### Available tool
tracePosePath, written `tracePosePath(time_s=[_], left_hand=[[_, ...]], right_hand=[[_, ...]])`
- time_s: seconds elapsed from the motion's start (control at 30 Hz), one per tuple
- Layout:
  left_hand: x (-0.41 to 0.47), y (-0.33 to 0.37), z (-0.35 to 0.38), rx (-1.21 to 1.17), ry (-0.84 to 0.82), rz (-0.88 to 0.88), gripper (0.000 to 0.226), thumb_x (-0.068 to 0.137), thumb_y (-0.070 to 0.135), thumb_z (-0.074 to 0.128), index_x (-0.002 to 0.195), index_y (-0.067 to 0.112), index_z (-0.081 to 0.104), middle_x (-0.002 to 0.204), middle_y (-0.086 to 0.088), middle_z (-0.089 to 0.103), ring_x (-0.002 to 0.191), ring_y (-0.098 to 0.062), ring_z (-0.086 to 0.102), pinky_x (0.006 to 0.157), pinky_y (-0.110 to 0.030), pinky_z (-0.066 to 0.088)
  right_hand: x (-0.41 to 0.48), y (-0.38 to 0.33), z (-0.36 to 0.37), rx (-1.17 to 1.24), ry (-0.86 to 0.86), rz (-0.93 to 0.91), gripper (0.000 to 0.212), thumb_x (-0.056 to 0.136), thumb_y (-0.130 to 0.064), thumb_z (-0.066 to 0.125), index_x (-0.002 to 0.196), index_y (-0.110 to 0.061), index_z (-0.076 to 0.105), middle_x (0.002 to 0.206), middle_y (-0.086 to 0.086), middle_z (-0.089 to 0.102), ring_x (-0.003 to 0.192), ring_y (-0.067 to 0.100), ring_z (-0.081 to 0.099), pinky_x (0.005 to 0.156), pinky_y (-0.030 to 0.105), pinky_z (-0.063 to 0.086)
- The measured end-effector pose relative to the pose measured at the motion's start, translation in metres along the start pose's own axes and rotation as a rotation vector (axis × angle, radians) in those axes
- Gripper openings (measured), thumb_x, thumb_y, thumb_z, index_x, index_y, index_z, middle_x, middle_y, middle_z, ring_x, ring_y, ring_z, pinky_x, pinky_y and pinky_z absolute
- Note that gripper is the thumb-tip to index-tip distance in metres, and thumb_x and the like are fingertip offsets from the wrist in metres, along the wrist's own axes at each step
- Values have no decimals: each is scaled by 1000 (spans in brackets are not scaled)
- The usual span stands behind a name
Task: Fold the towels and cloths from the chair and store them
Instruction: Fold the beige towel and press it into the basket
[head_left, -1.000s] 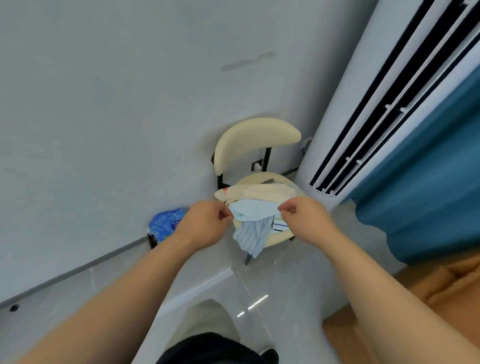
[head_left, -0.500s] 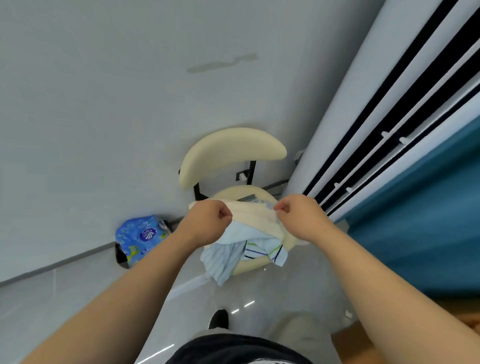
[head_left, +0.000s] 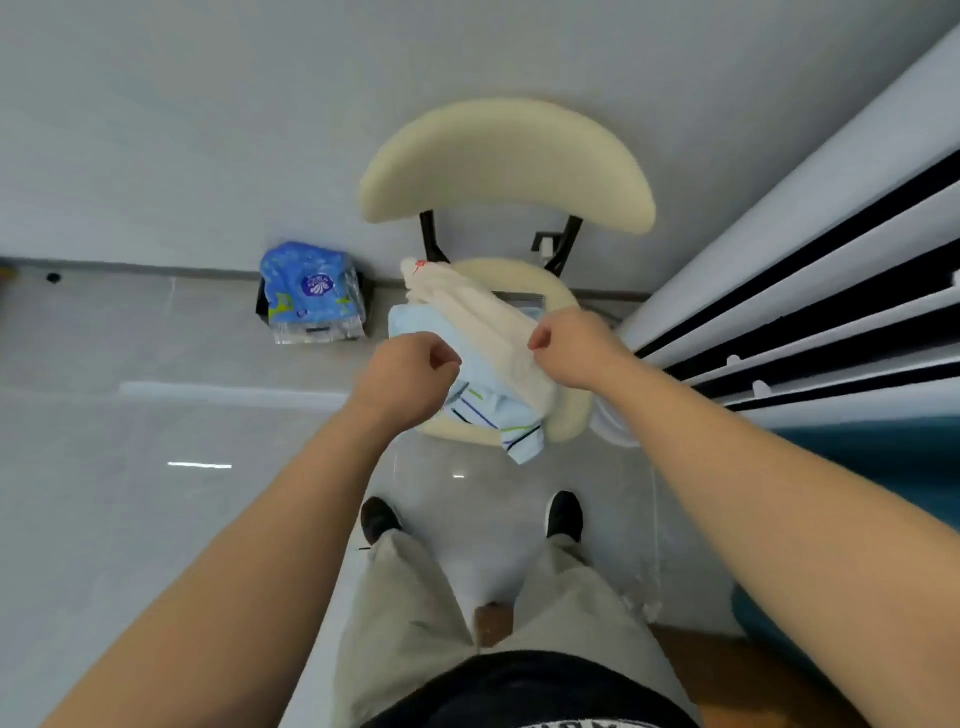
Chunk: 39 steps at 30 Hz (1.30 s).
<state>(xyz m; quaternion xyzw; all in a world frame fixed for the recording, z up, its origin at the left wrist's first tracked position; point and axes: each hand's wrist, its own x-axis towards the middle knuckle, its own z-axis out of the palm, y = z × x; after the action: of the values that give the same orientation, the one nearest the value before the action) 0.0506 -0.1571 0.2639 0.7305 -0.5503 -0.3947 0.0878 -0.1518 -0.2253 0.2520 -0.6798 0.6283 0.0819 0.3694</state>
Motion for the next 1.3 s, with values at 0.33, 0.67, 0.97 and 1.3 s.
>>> tracePosePath(time_s=[0.33,0.67,0.97,1.3], left_hand=[[72,-79,175,-207,27,-105,15,91,19,57,99,21,70,97,10,70,87,-16,70,63,-24,44],[121,-138,262,-223,291,43,19,87,18,57,103,21,68,98,10,70,85,-15,71,81,-34,57],[69,-99,260,-188,413,208,23,89,19,56,111,24,61,95,11,66,83,-16,70,63,-30,49],[27,2,160,-126,589,333,58,86,25,62,139,16,41,122,0,55,96,-29,69,89,-45,54]], right_hand=[[105,109,165,39,95,19,10,92,-19,54,94,-22,63,103,5,70,98,29,65,77,33,52],[162,157,241,-94,486,-116,15,96,-32,54,99,-22,65,111,7,63,102,32,60,69,34,39],[107,143,161,337,557,-240,23,101,-27,48,117,-14,60,122,10,64,110,31,58,91,36,44],[-2,63,21,957,286,-570,24,106,-22,37,103,-11,58,102,14,63,87,30,65,71,44,61]])
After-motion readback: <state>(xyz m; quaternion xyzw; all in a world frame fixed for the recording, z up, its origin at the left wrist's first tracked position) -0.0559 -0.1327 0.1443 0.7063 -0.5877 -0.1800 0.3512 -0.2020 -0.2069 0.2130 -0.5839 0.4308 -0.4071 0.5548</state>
